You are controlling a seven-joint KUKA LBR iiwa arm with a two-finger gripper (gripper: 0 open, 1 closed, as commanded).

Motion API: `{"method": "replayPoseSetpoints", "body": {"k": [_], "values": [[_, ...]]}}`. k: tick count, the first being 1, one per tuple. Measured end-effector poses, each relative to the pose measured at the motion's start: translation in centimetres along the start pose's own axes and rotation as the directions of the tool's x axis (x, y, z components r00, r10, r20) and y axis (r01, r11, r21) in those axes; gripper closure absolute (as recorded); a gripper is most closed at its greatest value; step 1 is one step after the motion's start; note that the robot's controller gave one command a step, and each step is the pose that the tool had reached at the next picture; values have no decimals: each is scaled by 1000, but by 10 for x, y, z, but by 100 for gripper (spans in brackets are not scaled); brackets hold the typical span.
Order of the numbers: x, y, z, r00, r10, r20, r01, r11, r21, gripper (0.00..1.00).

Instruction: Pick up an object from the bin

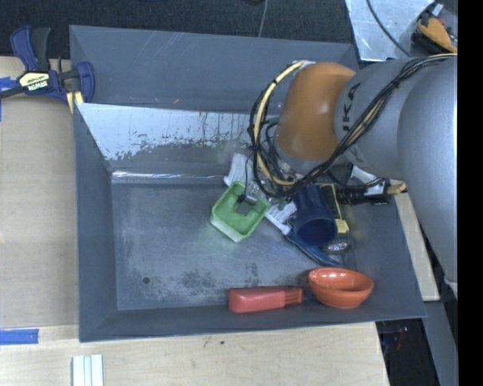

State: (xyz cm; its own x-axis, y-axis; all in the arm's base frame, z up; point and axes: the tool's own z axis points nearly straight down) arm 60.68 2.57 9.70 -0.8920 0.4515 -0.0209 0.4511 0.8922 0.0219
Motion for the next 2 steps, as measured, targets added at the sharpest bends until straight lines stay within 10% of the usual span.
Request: {"method": "replayPoseSetpoints", "body": {"k": [2], "values": [[0, 1, -52, 1000, -2, -3, 2, 1000, 0, 100]]}}
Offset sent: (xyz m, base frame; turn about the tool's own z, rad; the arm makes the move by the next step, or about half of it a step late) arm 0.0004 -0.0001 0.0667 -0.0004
